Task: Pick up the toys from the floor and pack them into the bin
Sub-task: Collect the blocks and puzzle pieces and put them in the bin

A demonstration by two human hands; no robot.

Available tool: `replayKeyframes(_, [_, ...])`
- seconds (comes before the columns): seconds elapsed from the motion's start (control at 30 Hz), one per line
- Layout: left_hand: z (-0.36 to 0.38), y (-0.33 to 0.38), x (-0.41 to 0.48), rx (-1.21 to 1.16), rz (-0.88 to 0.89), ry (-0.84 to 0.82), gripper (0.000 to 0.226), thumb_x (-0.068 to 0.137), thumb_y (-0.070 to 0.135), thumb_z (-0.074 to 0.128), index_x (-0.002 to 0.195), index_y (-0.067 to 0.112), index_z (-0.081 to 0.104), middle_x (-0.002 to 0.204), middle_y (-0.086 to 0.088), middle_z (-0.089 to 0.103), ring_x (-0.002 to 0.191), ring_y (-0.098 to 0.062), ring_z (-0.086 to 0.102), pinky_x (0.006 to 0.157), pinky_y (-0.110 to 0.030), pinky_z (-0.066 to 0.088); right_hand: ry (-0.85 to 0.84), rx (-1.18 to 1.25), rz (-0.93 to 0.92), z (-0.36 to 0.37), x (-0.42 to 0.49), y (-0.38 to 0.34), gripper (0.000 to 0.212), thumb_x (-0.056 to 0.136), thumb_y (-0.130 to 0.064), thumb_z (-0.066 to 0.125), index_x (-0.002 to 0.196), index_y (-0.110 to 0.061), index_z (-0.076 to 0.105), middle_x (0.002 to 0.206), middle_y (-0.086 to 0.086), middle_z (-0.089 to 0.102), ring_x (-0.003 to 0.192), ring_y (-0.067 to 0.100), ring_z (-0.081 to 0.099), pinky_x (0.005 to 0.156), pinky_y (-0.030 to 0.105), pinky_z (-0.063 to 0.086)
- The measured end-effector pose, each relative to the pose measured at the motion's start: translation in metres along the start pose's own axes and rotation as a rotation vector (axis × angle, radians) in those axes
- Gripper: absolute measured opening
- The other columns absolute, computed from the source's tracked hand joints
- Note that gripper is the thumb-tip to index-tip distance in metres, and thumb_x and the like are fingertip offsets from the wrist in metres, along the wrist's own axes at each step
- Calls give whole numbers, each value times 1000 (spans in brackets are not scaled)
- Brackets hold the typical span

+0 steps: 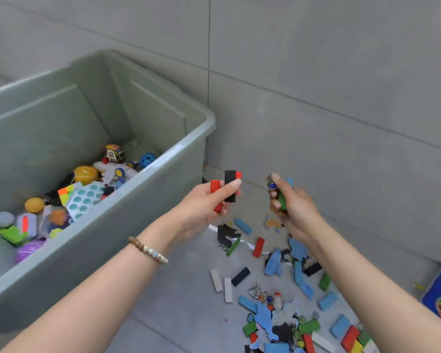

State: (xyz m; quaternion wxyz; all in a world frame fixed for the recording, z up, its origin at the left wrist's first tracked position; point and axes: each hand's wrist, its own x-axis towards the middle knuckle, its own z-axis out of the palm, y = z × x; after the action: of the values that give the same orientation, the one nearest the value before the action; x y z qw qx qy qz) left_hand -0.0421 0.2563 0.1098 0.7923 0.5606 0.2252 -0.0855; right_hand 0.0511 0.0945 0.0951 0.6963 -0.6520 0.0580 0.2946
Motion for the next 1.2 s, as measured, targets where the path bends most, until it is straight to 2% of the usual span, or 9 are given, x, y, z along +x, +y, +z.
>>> replayKeyframes(0.1, [-13, 69, -41, -37, 143, -2, 28, 73, 35, 67, 90, 13, 62, 81, 3, 62, 55, -4, 44, 53, -15, 40, -169, 175, -9, 55, -20, -62, 16, 93, -29, 53, 84, -17, 59, 58, -6, 44, 37, 4, 34, 39, 12, 32])
replayKeyframes(0.23, [-83, 121, -92, 6, 217, 176, 22, 82, 30, 63, 92, 10, 59, 70, 4, 59, 51, -5, 41, 47, -14, 37, -386, 121, 14, 154, -34, -95, 14, 93, -26, 53, 86, -16, 60, 58, -5, 45, 38, 4, 36, 37, 11, 31])
replayKeyframes(0.43, [-230, 76, -118, 327, 30, 534, 22, 89, 31, 62, 73, 16, 56, 64, -1, 44, 51, -8, 36, 47, -16, 34, -527, -577, 26, 278, -15, -53, 11, 90, -24, 59, 89, -14, 57, 72, 0, 52, 58, 9, 47, 51, 17, 39])
replayKeyframes(0.5, [-257, 53, -117, 304, -21, 592, 18, 91, 26, 60, 94, 8, 64, 67, 2, 56, 57, -9, 50, 50, -19, 46, -536, -738, 42, 299, 1, -25, 14, 88, -23, 61, 97, -12, 59, 90, 3, 56, 73, 14, 53, 59, 23, 46])
replayKeyframes(0.57, [-276, 38, -113, 346, -49, 650, 34, 93, 26, 58, 118, 5, 57, 94, -6, 62, 75, -14, 59, 67, -25, 51, -534, -835, 56, 309, 13, -6, 32, 89, -22, 61, 118, -11, 56, 117, 7, 52, 101, 21, 55, 75, 29, 51])
replayKeyframes(0.63, [-291, 31, -112, 498, -62, 725, 45, 93, 30, 55, 132, 8, 48, 126, -8, 56, 108, -18, 57, 89, -29, 46, -499, -996, -12, 310, 20, 2, 56, 90, -25, 60, 140, -11, 39, 141, 8, 41, 124, 23, 46, 92, 30, 43])
replayKeyframes(0.7, [-298, 32, -113, 613, -71, 751, 51, 93, 33, 54, 137, 9, 43, 142, -7, 46, 129, -20, 44, 103, -30, 35, -483, -1086, -112, 307, 22, -1, 59, 91, -26, 57, 144, -13, 34, 148, 6, 36, 130, 21, 42, 97, 26, 37])
replayKeyframes(0.97, [-213, 95, -100, 844, 312, 622, 40, 94, 32, 52, 131, 16, 49, 136, 0, 51, 127, -15, 45, 99, -22, 32, -238, -1173, -614, 225, 6, -82, 40, 91, -23, 58, 130, -19, 52, 147, 2, 39, 137, 16, 33, 110, 24, 21])
replayKeyframes(1.2, [-65, 102, -69, 943, 723, 401, 28, 93, 28, 54, 120, 21, 57, 120, 7, 58, 114, -8, 47, 96, -20, 37, -52, -1080, -646, 75, -13, -97, 35, 91, -23, 58, 125, -28, 52, 147, -3, 35, 137, 13, 32, 112, 33, 27])
